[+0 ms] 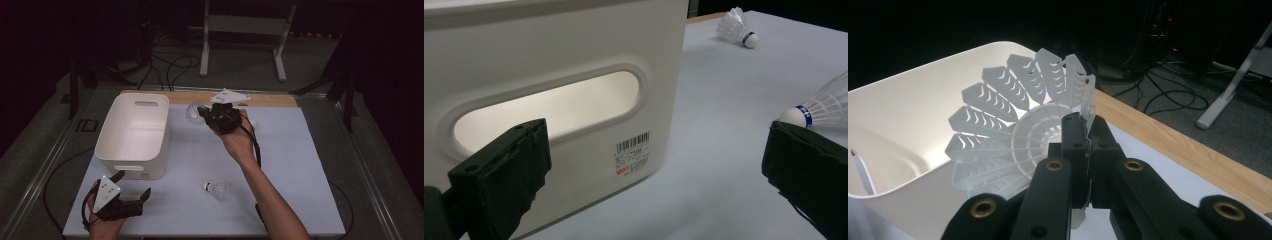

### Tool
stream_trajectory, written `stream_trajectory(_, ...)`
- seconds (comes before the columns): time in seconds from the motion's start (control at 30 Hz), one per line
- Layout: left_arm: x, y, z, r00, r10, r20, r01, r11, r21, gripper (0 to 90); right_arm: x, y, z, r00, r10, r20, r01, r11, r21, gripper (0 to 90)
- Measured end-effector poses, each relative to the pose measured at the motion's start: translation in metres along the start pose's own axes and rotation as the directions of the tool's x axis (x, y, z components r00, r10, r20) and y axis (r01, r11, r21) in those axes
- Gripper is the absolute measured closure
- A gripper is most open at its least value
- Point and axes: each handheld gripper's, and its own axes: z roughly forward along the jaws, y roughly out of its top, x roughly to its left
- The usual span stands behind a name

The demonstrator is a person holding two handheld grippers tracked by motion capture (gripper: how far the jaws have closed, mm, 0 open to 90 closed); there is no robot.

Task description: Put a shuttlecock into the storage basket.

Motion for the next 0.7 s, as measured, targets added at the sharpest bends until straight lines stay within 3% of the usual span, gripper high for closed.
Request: stream_trajectory(0.7, 0.001, 0.000, -0.001, 1.0000, -0.002, -0.007, 0.002, 1.0000, 0.001, 0.0, 0.009, 0.004, 0.012, 0.9994, 0.008, -0.034, -0.008, 1.000, -0.008, 88.7)
